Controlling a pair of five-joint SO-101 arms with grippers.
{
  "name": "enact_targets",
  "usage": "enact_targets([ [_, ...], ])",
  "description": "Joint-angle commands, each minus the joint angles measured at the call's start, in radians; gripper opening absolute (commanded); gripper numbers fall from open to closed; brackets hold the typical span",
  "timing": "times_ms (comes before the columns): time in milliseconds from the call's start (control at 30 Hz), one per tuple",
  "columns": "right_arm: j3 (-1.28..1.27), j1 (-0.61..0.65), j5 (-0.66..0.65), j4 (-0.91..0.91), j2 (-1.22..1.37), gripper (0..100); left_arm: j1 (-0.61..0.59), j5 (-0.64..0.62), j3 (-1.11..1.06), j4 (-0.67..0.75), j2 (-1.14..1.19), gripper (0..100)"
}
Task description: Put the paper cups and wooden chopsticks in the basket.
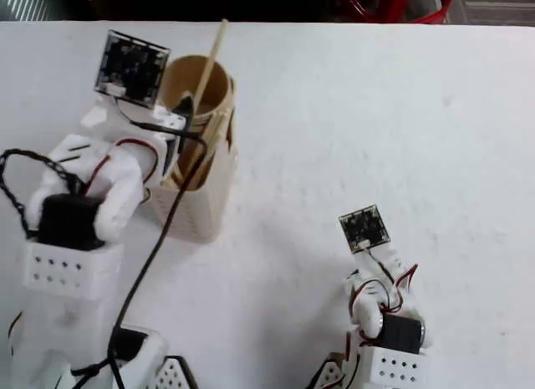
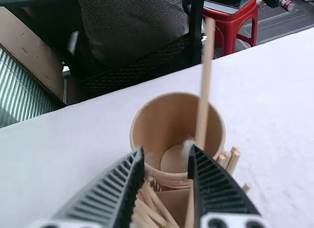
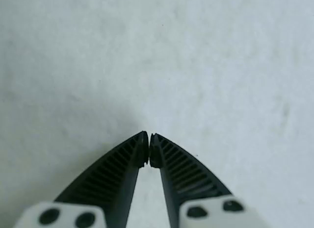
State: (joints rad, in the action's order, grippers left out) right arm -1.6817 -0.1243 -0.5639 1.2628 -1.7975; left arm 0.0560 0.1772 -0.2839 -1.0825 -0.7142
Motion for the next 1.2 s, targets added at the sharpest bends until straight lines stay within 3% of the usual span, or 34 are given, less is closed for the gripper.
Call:
enact_targets([
  [0, -0.009, -0.004, -0.003, -0.016, -0.007, 1.9, -0.016, 0.006, 0.132, -0.068, -0.007, 16],
  [333, -0.009, -0.004, -0.003, -0.016, -0.007, 1.9, 0.056, 0.009, 0.132, -0.063, 0.004, 16],
  [600, -0.009, -0.004, -0.003, -0.016, -0.007, 1.9, 0.186, 0.083, 0.038, 0.180, 0.012, 17],
  [1167, -0.009, -0.004, -0.003, -0.016, -0.007, 1.9, 0.193, 0.087, 0.203, 0.250, 0.440, 16],
])
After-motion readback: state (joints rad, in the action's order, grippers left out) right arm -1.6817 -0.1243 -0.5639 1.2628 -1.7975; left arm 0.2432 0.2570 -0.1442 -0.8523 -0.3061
